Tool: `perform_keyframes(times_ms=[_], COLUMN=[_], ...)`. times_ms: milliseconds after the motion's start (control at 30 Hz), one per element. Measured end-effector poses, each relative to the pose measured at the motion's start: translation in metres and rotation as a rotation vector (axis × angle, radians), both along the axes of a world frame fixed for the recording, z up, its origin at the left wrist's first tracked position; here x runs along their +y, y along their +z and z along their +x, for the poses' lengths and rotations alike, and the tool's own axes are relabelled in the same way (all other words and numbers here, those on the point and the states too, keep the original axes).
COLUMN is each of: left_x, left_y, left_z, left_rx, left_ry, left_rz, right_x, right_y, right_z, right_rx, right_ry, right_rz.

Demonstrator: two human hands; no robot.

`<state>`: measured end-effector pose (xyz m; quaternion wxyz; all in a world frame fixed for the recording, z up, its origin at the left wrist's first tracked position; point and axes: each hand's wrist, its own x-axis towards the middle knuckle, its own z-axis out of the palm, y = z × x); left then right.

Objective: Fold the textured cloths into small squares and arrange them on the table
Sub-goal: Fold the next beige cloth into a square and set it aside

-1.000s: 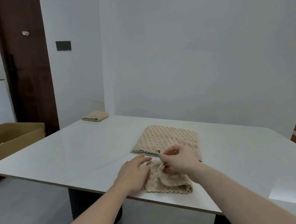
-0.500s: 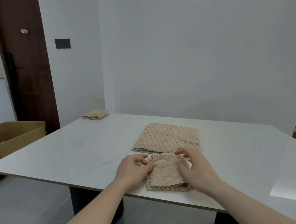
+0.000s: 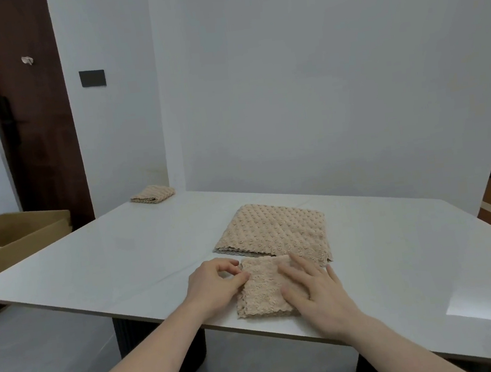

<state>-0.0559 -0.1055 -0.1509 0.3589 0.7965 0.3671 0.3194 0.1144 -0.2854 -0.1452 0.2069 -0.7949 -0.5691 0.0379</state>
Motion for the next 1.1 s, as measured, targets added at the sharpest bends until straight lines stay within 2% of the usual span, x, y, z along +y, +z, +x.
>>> perform_keyframes(times_ms=[67,133,233,367,567,967,1033,1100], left_x=[-0.003,-0.009,-0.016,-0.019,-0.019,-0.025,-0.027,-0.028], left_y=[0.000,-0.002,-0.004,0.000,0.003,0.006,0.004,0.006], left_z=[0.000,-0.003,-0.007,-0.003,0.000,0.008,0.007,0.004], left_rx=[-0.061,-0.051,0.183,0.499,0.693,0.712,0.650,0.493], left_ry=[0.044,0.000,-0.264,-0.353,-0.347,-0.214,-0.169,-0.115], left_rz=[0.012,0.176,0.362,0.356,0.329,0.212,0.197,0.166], right_x=[0.002,0.004,0.005,0.006,0.007,0.003,0.001,-0.002], right_y=[-0.004,-0.007,-0.005,-0.006,-0.005,-0.003,-0.003,-0.004], right_z=[-0.001,-0.003,-0.004,-0.003,-0.007,-0.016,-0.017,-0.017], right_rx=[-0.035,-0.066,-0.059,-0.053,-0.044,-0.021,-0.010,0.028], right_ry=[-0.019,-0.026,-0.035,-0.035,-0.100,-0.258,-0.283,-0.300], right_rz=[-0.037,-0.111,-0.162,-0.185,-0.194,-0.171,-0.137,-0.068])
